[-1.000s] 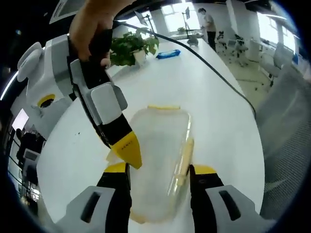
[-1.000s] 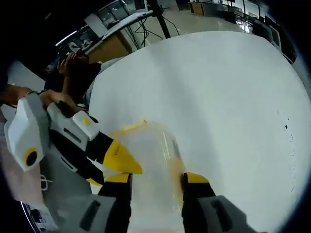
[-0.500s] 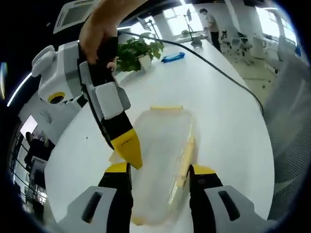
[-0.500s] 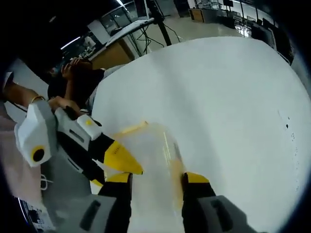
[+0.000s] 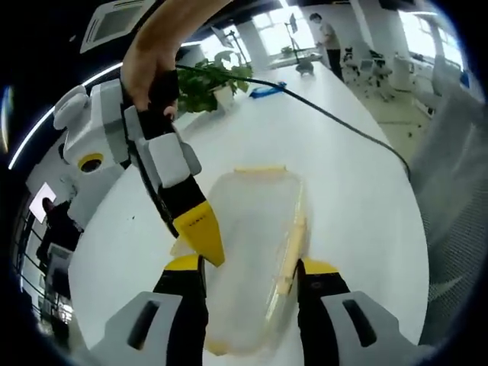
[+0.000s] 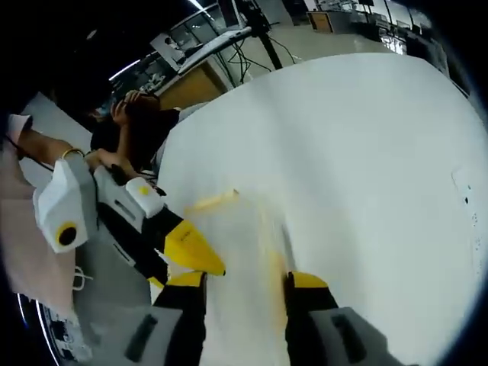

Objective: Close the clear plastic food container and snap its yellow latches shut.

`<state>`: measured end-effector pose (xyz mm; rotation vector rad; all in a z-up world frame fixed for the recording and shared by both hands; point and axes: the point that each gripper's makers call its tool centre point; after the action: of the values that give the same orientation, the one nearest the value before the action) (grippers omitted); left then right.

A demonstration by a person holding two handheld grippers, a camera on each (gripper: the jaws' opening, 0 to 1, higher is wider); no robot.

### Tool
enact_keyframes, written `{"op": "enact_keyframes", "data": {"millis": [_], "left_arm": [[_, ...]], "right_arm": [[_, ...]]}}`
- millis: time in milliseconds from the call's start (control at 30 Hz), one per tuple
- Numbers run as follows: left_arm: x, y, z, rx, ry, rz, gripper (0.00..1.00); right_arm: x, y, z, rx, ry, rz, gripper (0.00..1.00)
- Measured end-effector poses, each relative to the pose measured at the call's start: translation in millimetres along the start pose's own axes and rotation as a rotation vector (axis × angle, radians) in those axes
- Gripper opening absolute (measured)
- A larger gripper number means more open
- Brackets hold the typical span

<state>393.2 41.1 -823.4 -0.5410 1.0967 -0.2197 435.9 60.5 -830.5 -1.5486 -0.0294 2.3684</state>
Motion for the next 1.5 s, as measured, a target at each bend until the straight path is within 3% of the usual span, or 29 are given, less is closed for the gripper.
{"op": "enact_keyframes", "data": {"millis": [133,533,733,1033,1333,1400,1500], "left_arm": [[-1.0,-0.4,-1.5,0.006,-0.001,0.012,0.44],[-5.5,-0.4,-1.7,-0.007,0.02,0.024,0.44],[-6.3,-0.7,-1.7,-0.012,0.042,0.028,0.45],[-7.4,-1.9,-2.5,-0.01,0.065,0.035,0.45],[-6.6,-5.3,-2.3,-0.063,0.055,0.014,0.49],[-6.1,-0.5,-3.5,-0.036,0.043,0.051,0.55],[-9.0,4.5,2.8,0.045,-0.026,0.076,0.61]], "right_arm": [[-0.6,-1.2,1.6,0.011,0.036,-0.061,0.44],[1.1,-5.9,6.8,0.047,0.127,-0.083,0.54],[-3.8,-8.7,5.5,0.067,0.203,-0.201,0.54],[-14.4,-4.0,9.0,0.098,0.261,-0.29,0.54],[-29.0,14.1,15.0,0.067,0.325,-0.278,0.61],[-32.1,20.3,16.9,0.065,0.338,-0.277,0.62],[-36.3,28.2,16.3,0.067,0.366,-0.283,0.63]]}}
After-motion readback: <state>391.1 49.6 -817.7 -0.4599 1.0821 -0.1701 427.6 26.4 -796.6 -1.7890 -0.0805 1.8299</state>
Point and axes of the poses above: the point that each gripper's makers call its tool centre point, and the gripper's own axes: x roughly forward along the fingers, z roughly to its left, y roughly out of its underside, and after that the axes turned 15 degrees about z, right-handed
